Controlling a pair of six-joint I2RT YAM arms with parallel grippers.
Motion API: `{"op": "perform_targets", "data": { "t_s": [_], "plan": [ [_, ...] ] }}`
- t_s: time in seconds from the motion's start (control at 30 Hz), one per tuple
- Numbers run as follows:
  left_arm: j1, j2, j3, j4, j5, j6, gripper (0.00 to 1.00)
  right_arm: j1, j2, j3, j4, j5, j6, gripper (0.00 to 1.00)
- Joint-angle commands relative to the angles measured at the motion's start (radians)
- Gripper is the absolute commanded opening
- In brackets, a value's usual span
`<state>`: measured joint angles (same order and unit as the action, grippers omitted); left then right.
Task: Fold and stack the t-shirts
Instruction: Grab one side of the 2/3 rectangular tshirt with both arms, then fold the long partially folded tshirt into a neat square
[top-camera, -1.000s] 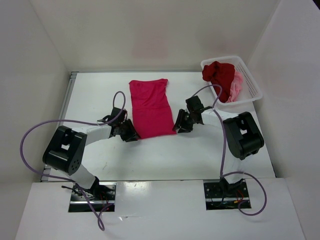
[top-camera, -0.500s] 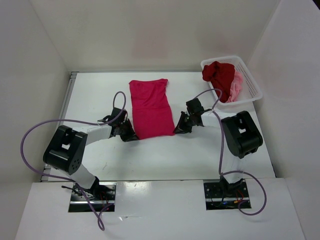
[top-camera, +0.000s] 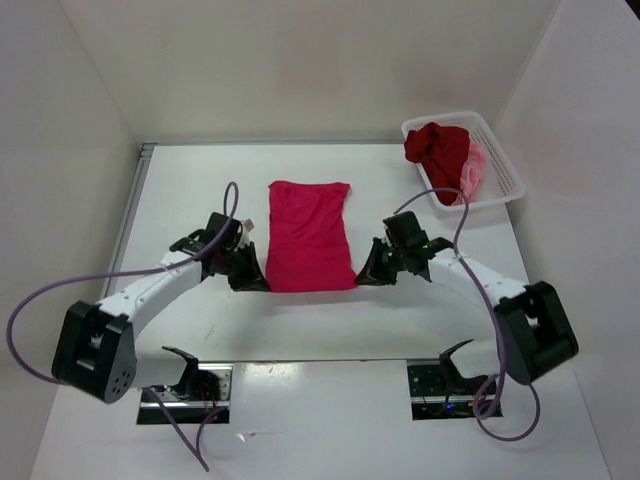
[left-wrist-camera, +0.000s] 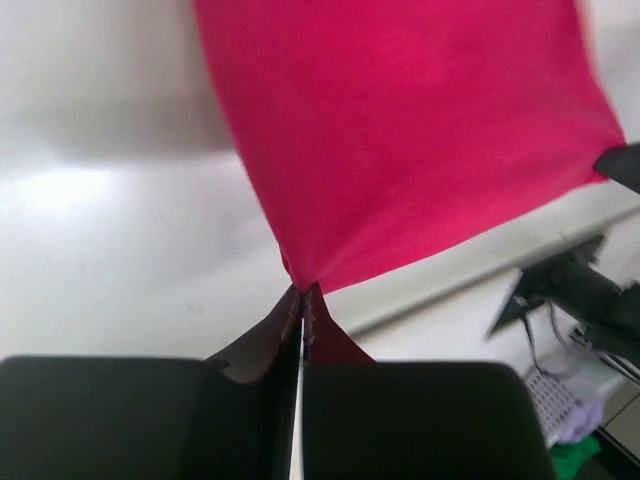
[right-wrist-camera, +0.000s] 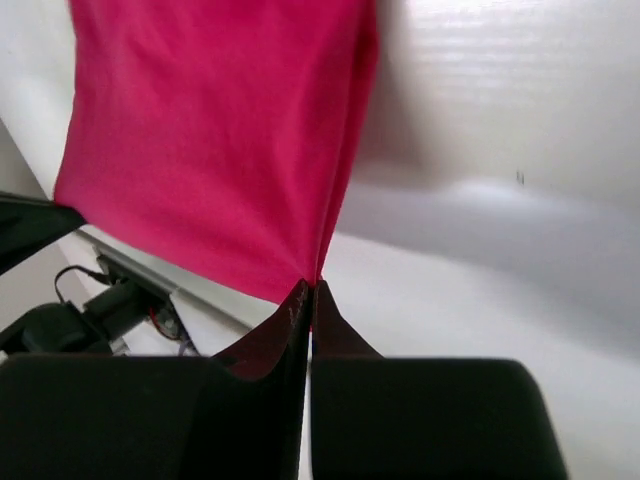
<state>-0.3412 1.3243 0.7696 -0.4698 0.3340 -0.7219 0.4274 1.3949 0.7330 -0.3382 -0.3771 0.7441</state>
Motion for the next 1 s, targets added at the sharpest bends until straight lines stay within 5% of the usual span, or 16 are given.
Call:
{"op": "perform_targets", "data": {
  "t_s": [0.0, 0.1, 0.37, 0.6, 0.83, 0.97],
  "plan": [
    [0.013, -0.091, 0.12, -0.222, 0.019, 0.07, 0.0, -0.006, -0.111, 0.118, -0.162, 0.096, -0.011, 0.0],
    [0.039, -0.035, 0.296, -0.27, -0.018, 0.11, 0.0, -0.064, -0.062, 0.294, -0.197, 0.096, -0.089, 0.0],
    [0.157, 0.277, 0.653, -0.101, -0.157, 0.183, 0.0, -0.121, 0.387, 0.704, -0.145, 0.118, -0.169, 0.0],
    [0.188, 0.573, 0.868, -0.049, -0.24, 0.205, 0.0, -0.162, 0.747, 1.13, -0.182, 0.121, -0.196, 0.0],
    [0.188, 0.762, 1.019, 0.026, -0.227, 0.164, 0.04, -0.171, 0.949, 1.355, -0.226, 0.167, -0.187, 0.0],
    [0.188, 0.806, 1.057, 0.1, -0.204, 0.135, 0.29, -0.171, 0.967, 1.364, -0.239, 0.176, -0.177, 0.0]
  ]
}}
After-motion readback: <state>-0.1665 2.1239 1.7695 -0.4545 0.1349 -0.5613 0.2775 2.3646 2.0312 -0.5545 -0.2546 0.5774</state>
